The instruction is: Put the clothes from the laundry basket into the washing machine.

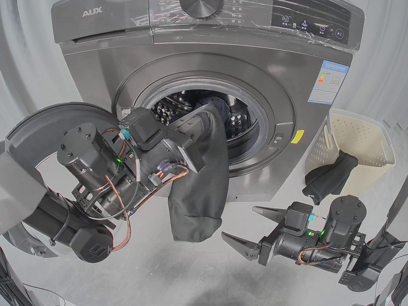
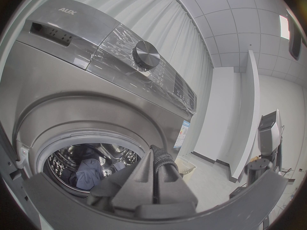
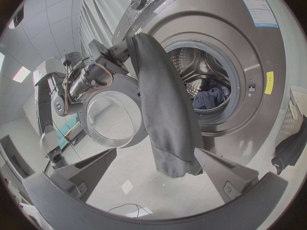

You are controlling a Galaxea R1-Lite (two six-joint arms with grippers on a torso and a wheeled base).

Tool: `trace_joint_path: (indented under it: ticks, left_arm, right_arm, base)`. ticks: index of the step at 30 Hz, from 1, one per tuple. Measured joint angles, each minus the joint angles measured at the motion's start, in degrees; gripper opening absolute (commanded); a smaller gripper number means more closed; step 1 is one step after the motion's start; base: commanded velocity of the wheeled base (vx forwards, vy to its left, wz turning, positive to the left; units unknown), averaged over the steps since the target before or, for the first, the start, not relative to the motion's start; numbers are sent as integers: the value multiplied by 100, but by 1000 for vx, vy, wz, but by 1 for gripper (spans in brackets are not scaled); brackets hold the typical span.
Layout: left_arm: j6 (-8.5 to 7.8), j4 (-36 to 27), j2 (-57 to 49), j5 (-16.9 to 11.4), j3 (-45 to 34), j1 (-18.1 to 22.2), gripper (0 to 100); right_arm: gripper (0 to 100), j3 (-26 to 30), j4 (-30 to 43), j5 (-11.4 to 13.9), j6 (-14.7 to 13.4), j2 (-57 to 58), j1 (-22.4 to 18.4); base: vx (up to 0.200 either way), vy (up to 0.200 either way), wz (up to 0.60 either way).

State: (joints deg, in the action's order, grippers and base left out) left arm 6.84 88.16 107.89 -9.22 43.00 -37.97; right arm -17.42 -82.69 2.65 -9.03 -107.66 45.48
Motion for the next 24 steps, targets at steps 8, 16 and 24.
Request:
trace_joint_path:
  ticks: [8,16,24]
  left_arm:
    - [-6,7,22,-38,68,-118,0]
    - [-9,20,16,-52,72,-157,0]
    - [-9,-2,-44,-71,72,-205,0]
  right_arm:
    - [100,-584,-471,52,157,-762,-430]
    - [100,-1513,-545,74,226,-1423,-633]
    - [100,-2466,-547,74,280,-2063,-961]
  base:
    - [0,0,0]
    - [0,0,0]
    - [0,0,0]
